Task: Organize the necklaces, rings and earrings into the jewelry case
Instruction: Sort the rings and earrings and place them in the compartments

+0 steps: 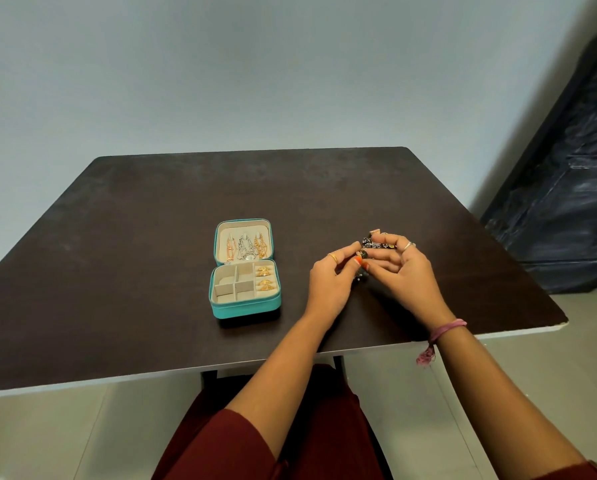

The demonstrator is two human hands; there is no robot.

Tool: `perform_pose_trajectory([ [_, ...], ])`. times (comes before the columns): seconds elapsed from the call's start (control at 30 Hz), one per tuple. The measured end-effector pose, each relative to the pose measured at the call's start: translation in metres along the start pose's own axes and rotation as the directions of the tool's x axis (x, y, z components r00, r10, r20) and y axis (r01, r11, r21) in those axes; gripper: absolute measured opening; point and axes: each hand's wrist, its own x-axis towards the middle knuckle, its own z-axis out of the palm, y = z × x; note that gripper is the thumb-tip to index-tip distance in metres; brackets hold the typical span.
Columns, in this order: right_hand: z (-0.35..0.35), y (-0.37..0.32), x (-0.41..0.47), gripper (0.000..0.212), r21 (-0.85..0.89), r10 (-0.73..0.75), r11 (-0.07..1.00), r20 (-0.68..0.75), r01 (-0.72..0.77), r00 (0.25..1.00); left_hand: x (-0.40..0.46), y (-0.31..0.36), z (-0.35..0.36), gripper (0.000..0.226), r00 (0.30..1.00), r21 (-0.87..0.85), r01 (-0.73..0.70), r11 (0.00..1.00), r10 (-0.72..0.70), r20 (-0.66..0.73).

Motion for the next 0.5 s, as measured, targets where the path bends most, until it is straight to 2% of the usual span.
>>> perform_pose_trajectory([
  [0.3,0.0081,0.0035,-0.0004,0.034,-0.003,-0.024,1.000,-0.038,0.024,0.999,0.0032,-0.0068,-0.0022,0.027,0.995,-0.270,0.064,0.961,-0.084,-0.062],
  [0.5,0.0098,0.0005,-0.0020,0.030,-0.158,-0.122,0.980,0.011,0.122,0.992,0.0025,-0.0088,-0.0027,0.025,0.994,-0.335,0.082,0.939,-0.103,-0.044],
])
